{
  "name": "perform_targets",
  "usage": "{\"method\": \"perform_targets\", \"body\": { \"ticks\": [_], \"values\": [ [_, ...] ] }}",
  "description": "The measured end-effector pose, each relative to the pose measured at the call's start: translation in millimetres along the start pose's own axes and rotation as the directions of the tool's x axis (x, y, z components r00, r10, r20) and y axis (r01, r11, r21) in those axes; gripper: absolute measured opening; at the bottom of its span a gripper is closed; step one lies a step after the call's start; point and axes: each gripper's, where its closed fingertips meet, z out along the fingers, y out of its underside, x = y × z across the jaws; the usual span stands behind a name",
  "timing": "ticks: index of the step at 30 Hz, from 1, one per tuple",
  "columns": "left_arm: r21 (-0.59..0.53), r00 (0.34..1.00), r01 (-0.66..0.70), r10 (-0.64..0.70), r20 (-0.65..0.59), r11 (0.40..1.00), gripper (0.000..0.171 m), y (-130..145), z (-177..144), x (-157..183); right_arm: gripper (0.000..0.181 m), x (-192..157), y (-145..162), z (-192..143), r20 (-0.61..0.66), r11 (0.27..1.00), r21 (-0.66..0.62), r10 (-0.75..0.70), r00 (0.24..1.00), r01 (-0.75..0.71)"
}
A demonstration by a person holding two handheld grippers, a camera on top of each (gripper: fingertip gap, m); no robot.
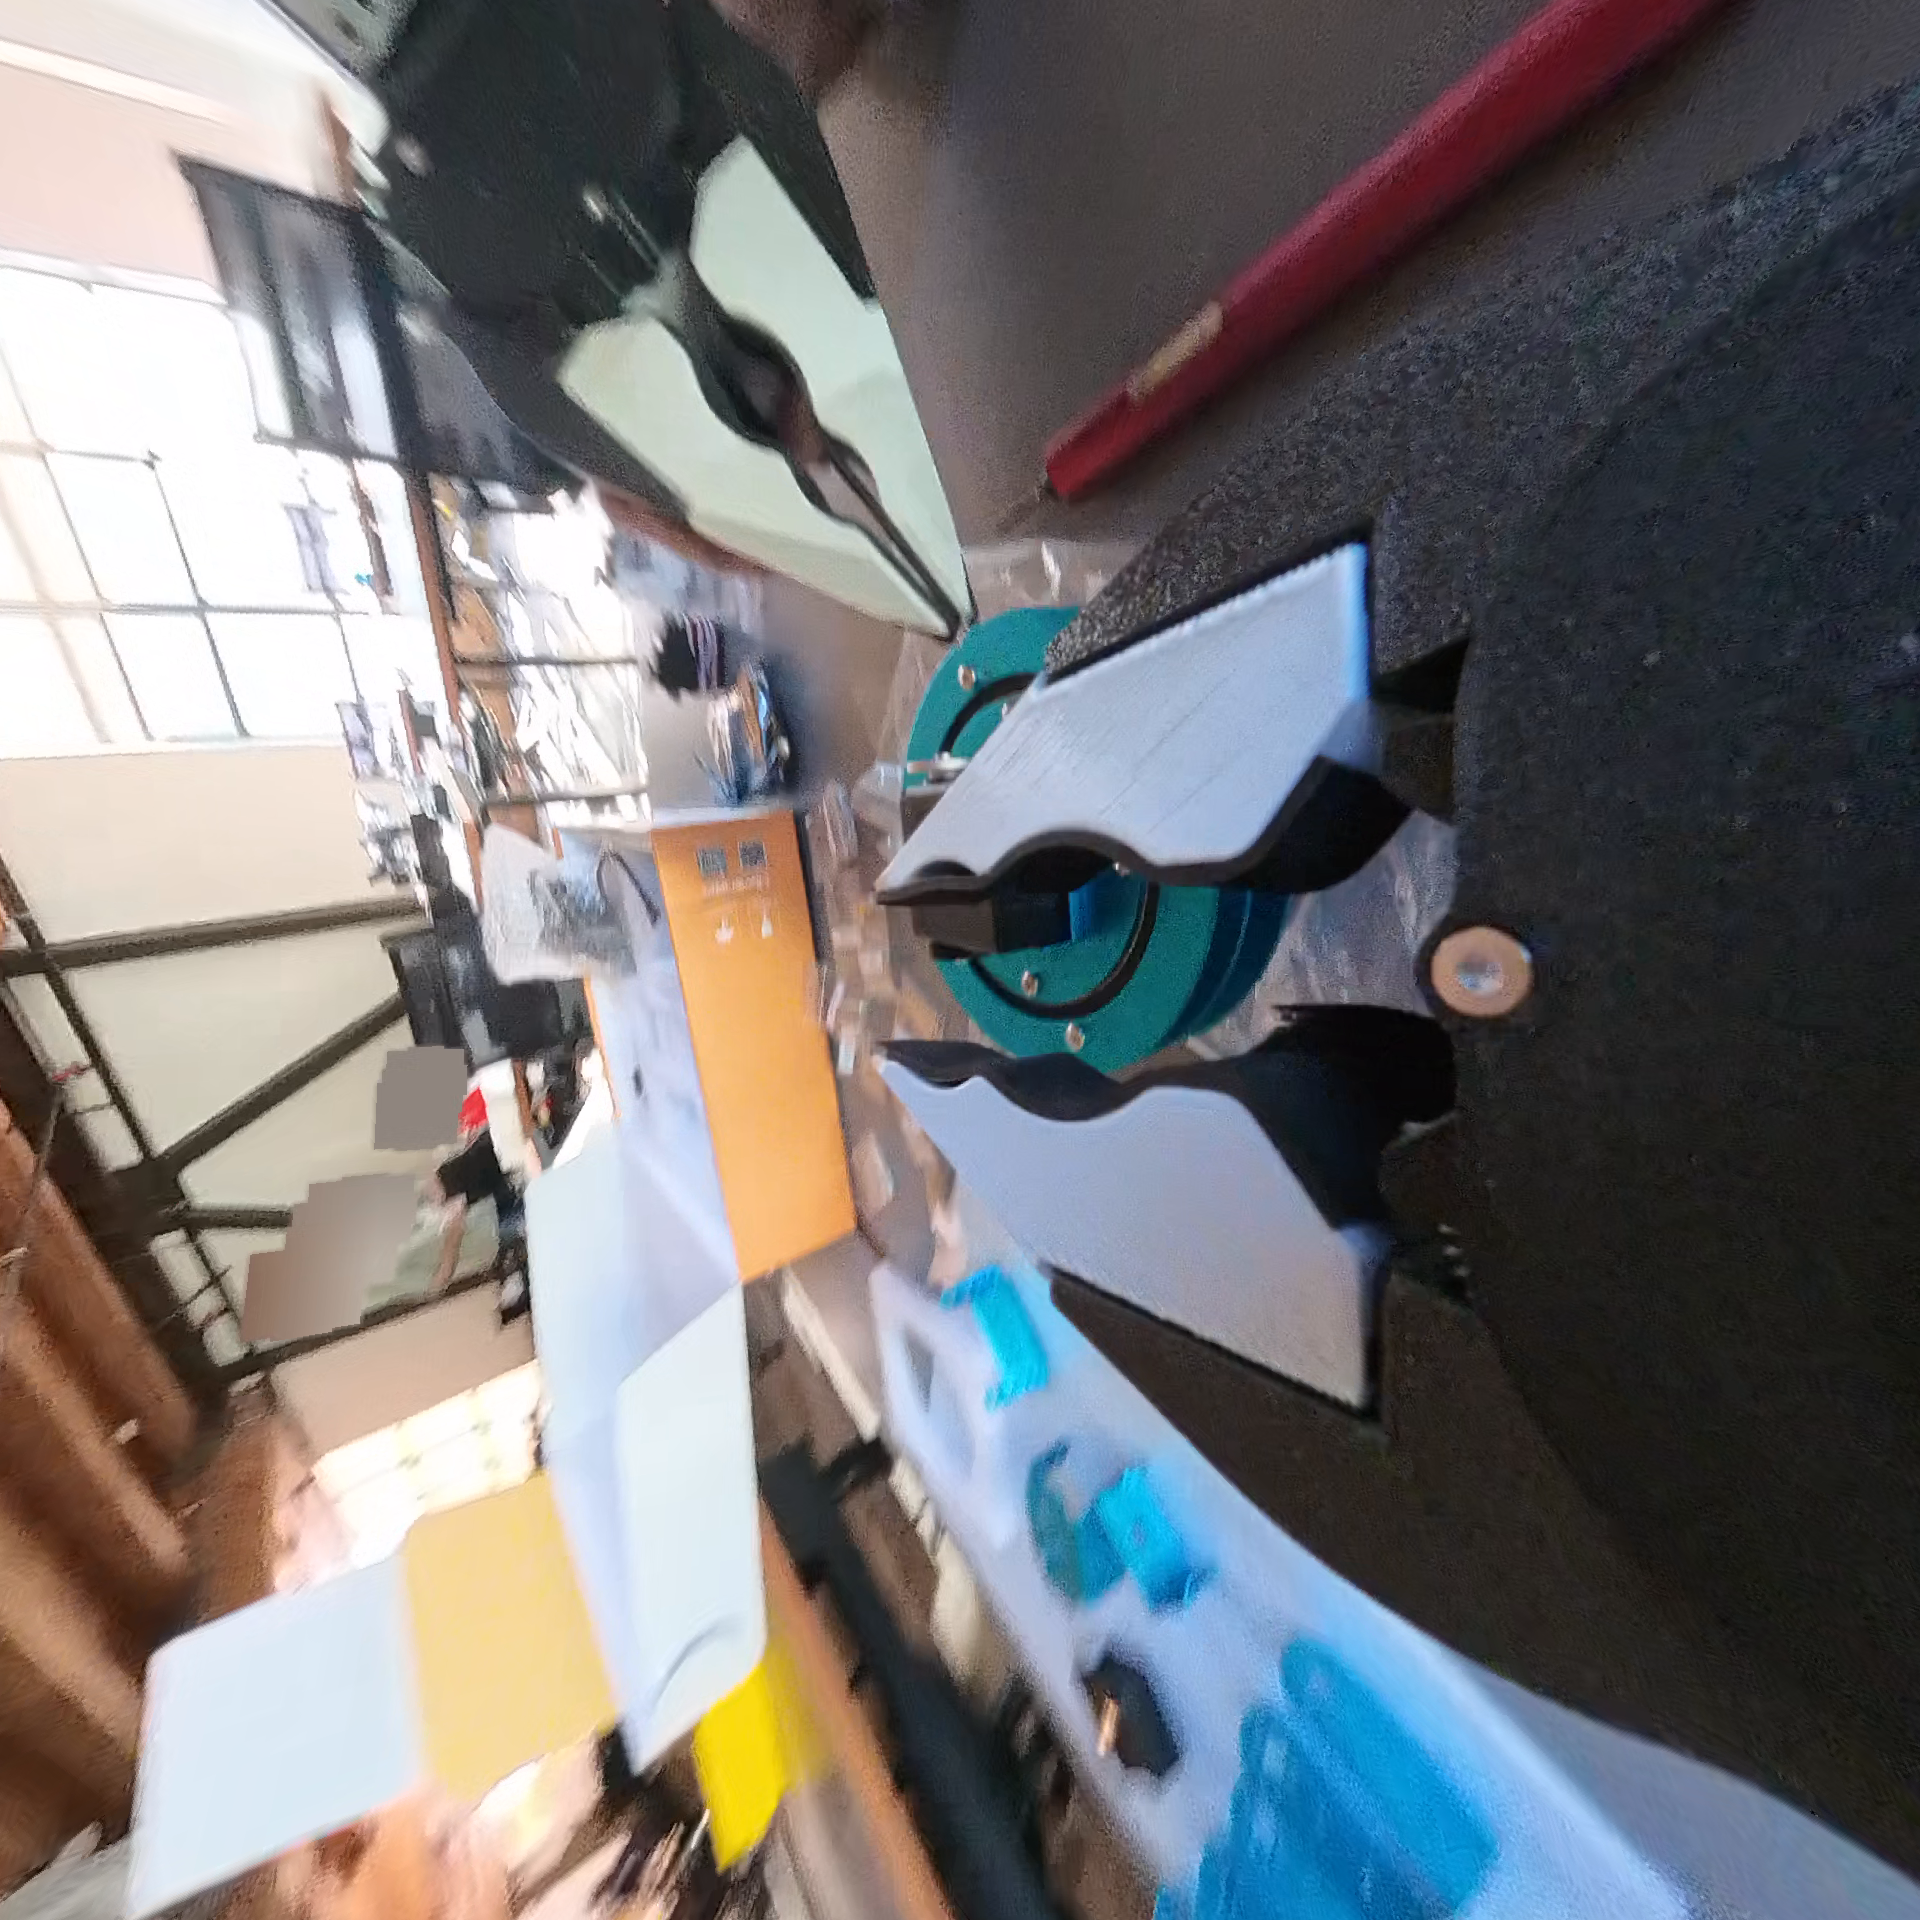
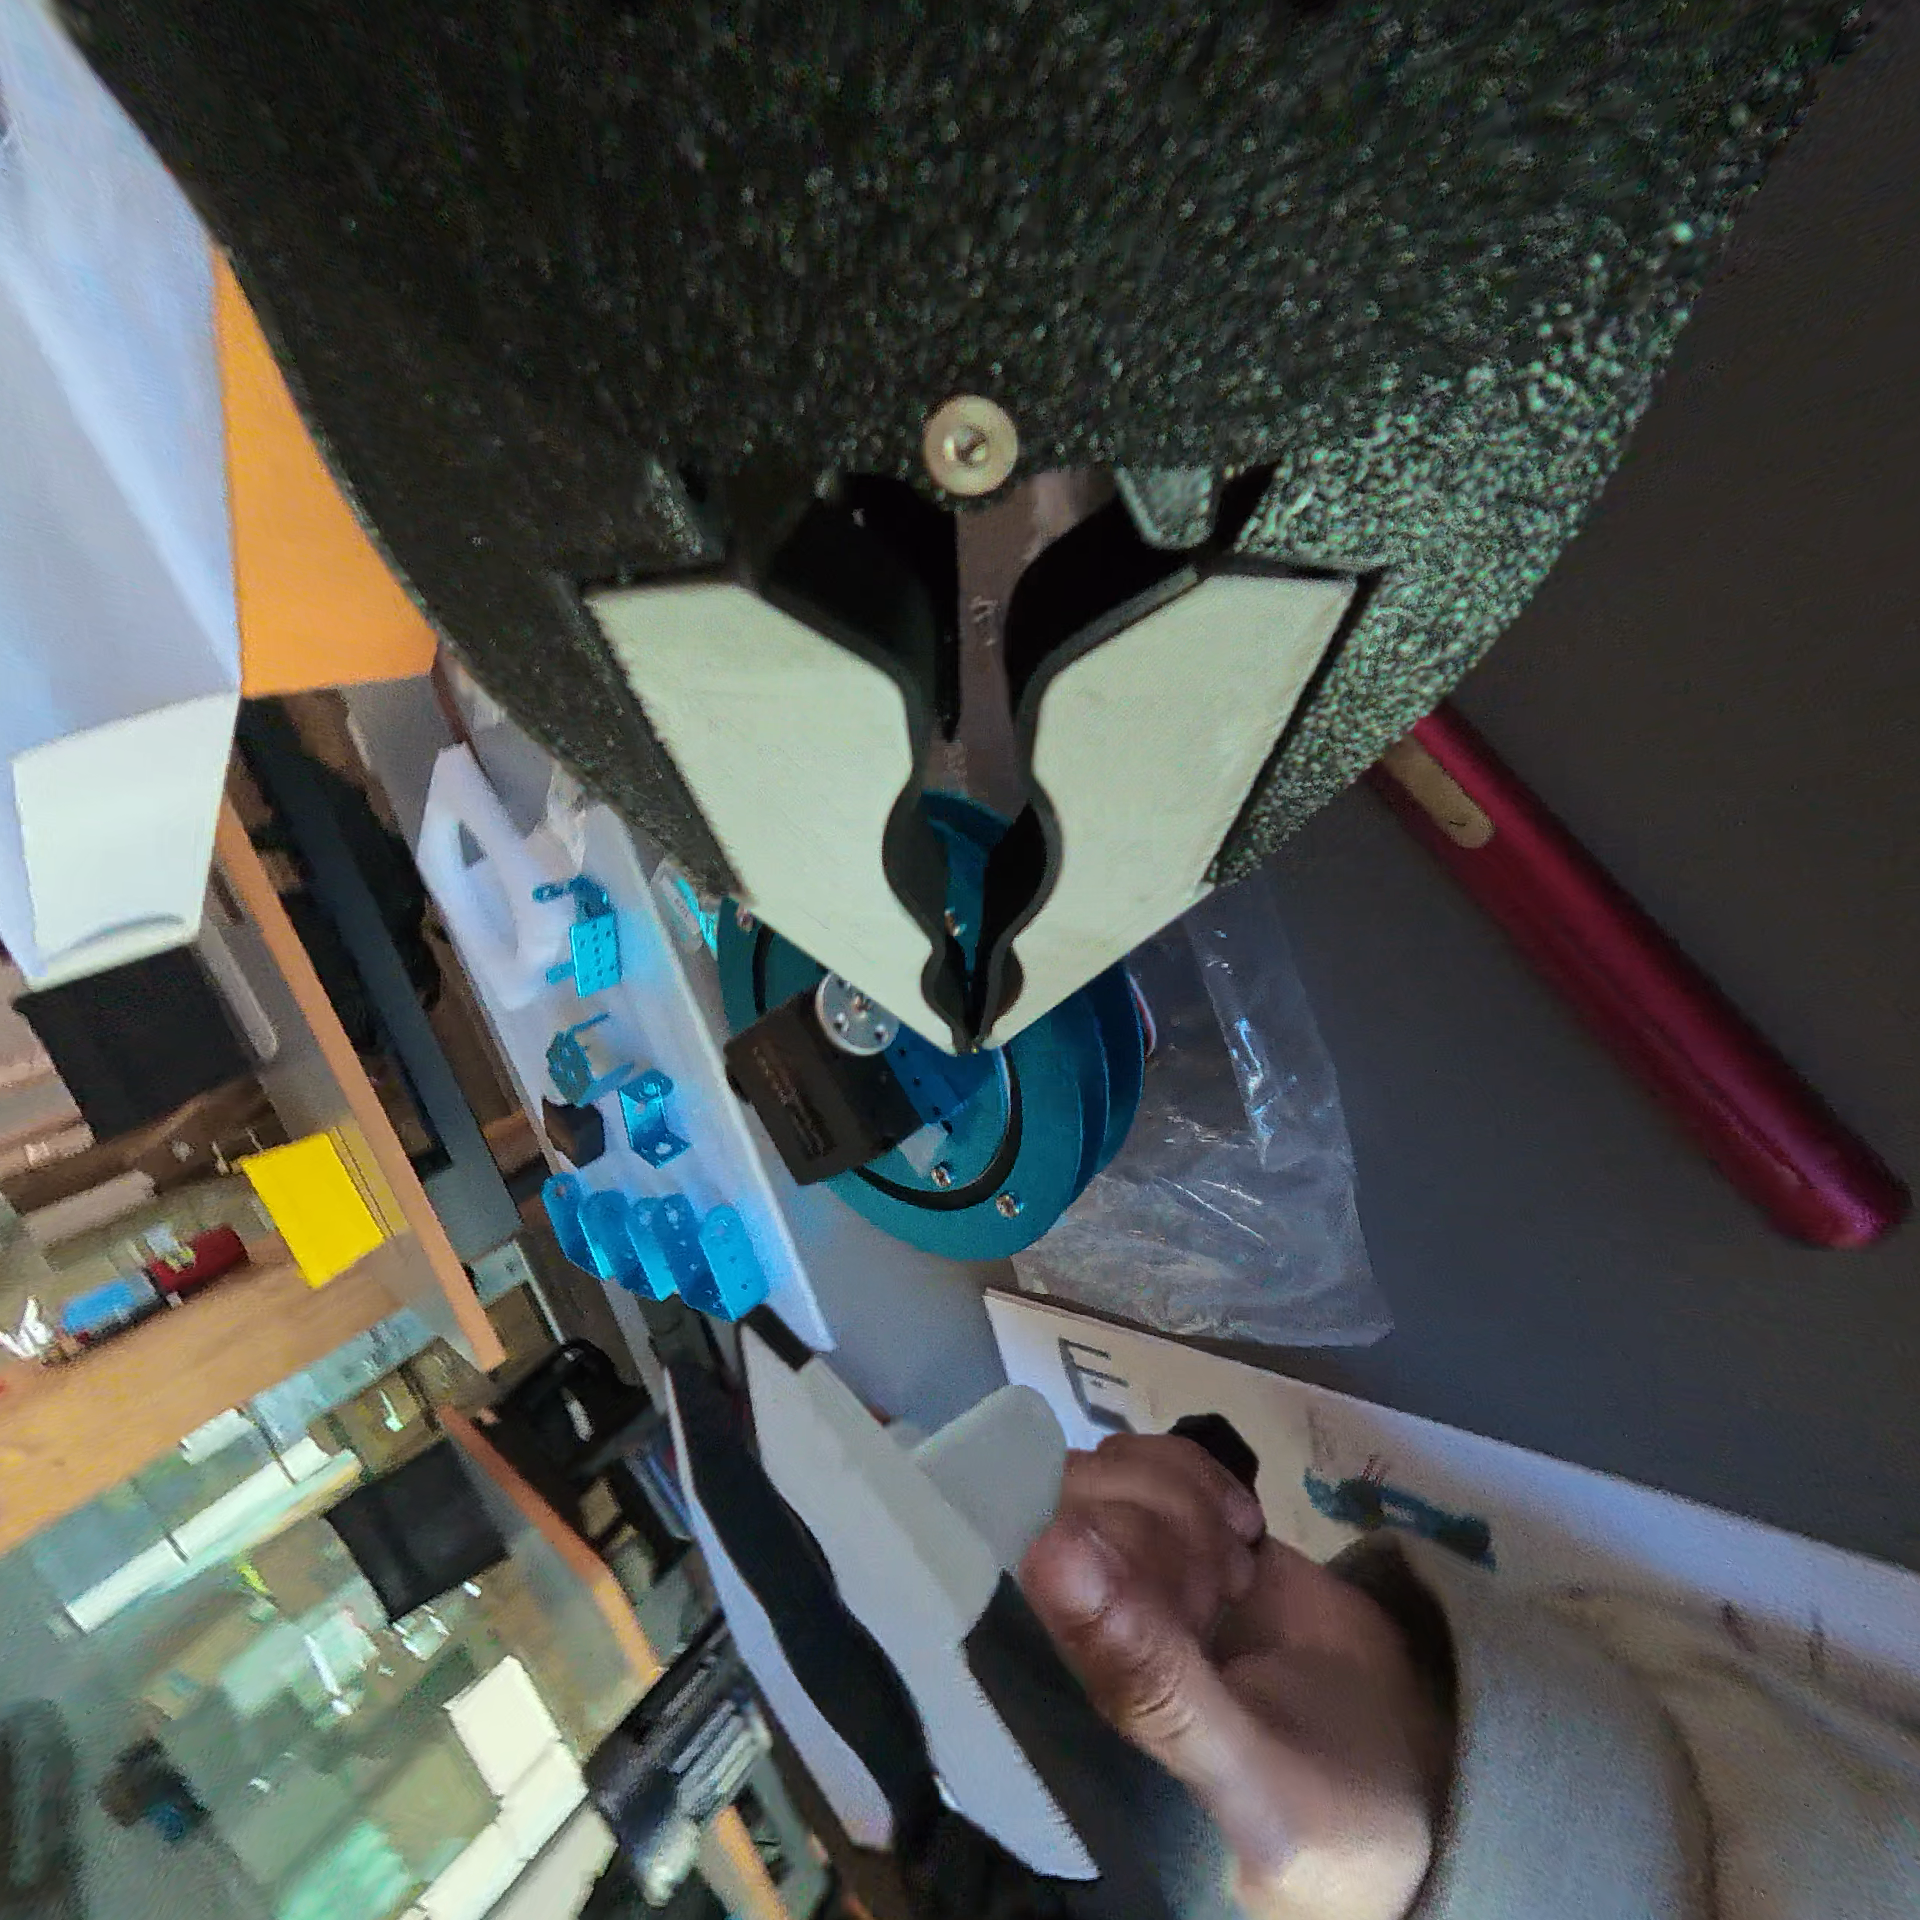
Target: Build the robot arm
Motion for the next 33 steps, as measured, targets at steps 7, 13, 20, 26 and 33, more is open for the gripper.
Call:
{"method": "perform_targets", "body": {
  "ticks": [7, 13, 20, 26, 33],
  "values": [
    [-0.055, 0.963, 0.238, -0.243, -0.119, 0.970, 0.030, 12, 9, 5, 0.000, 6, 6, 21, 0.030, 0.999, 0.029, -0.039, 0.999, 0.038],
    [-0.043, 0.979, 0.155, -0.160, -0.129, 0.987, 0.014, 11, 11, 14, 0.000, 5, 3, 20, 0.014, 0.999, 0.040, -0.035, 0.999, 0.035],
    [-0.080, 0.987, 0.091, -0.101, -0.125, 0.993, 0.006, 17, 18, 24, 0.000, 5, 6, 26, 0.015, 1.000, -0.004, -0.023, 1.000, 0.023],
    [-0.105, 0.989, 0.078, -0.090, -0.114, 0.991, 0.005, 22, 20, 23, 0.000, 6, 6, 29, 0.007, 1.000, -0.019, -0.014, 1.000, 0.014],
    [-0.137, 0.990, 0.078, -0.093, -0.108, 0.988, 0.005, 30, 21, 23, 0.000, 7, 7, 29, -0.003, 1.000, -0.029, -0.004, 1.000, 0.004]
  ]
}}
